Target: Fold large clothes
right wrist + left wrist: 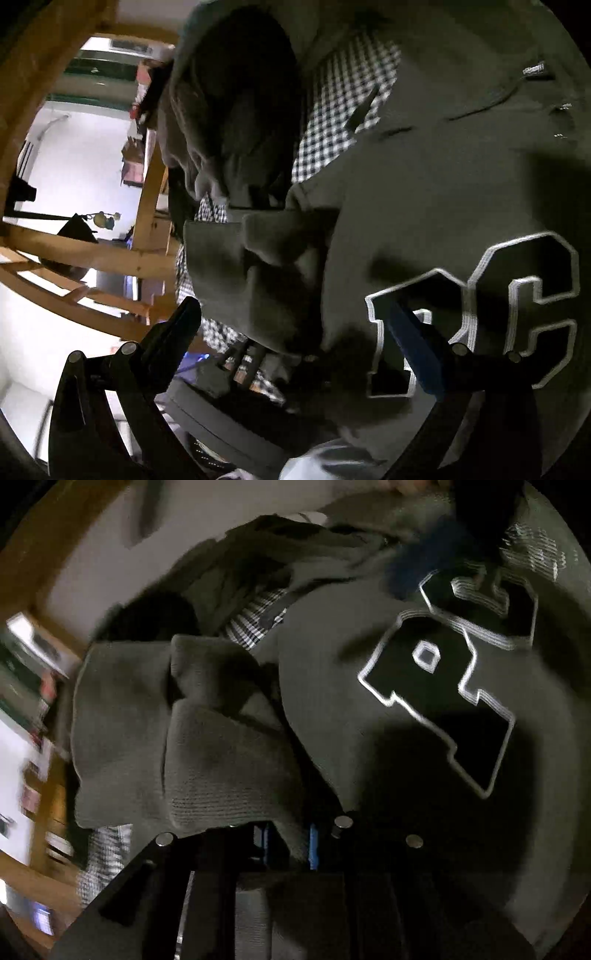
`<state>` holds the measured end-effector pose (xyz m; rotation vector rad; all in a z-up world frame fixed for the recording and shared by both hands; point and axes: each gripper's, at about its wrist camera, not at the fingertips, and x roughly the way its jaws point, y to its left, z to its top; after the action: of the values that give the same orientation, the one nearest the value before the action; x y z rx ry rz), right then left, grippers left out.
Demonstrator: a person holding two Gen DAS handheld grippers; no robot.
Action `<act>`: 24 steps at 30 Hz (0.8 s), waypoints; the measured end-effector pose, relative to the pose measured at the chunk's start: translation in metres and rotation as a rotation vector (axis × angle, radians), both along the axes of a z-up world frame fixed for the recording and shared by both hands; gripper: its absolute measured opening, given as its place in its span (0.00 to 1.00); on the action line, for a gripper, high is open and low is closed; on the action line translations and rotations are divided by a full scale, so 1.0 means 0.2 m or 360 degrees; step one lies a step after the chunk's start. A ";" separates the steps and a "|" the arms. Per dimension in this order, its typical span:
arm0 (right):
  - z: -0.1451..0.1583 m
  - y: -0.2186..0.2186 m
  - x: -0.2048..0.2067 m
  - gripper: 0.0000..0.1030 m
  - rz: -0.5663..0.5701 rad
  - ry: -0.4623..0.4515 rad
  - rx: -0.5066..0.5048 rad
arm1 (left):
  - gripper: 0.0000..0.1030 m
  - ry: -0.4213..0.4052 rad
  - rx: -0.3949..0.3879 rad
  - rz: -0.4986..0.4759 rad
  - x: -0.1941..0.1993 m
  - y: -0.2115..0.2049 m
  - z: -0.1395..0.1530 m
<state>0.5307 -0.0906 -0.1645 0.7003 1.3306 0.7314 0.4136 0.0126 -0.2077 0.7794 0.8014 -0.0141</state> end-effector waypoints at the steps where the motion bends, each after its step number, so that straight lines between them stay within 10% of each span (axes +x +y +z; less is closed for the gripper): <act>1: 0.02 0.04 0.02 0.97 0.0018 0.0022 0.0043 | 0.11 -0.0015 0.0036 -0.0006 -0.01 -0.01 -0.01; 11: 0.12 0.39 0.11 0.89 0.0147 0.0090 -0.0239 | 0.11 -0.0060 0.0237 -0.0067 -0.06 -0.08 -0.07; 13: 0.12 0.40 0.13 0.17 0.0131 0.0063 -0.0328 | 0.11 -0.0053 0.0228 -0.0061 -0.09 -0.10 -0.07; 16: 0.15 0.29 0.13 0.11 0.0032 -0.0011 -0.0284 | 0.19 -0.0050 0.0165 -0.0015 -0.10 -0.09 -0.04; 20: 0.26 0.16 0.08 0.09 0.0014 -0.0164 -0.0098 | 0.64 -0.0015 -0.0177 0.0090 -0.13 -0.02 0.12; 24: 0.38 0.01 0.06 0.09 -0.0010 -0.0277 0.0036 | 0.81 0.0028 -0.0633 0.0135 -0.22 0.05 0.28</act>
<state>0.5432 -0.0883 -0.0883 0.6434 1.1623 0.7859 0.3704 0.0225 -0.1511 0.3697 0.8155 -0.1016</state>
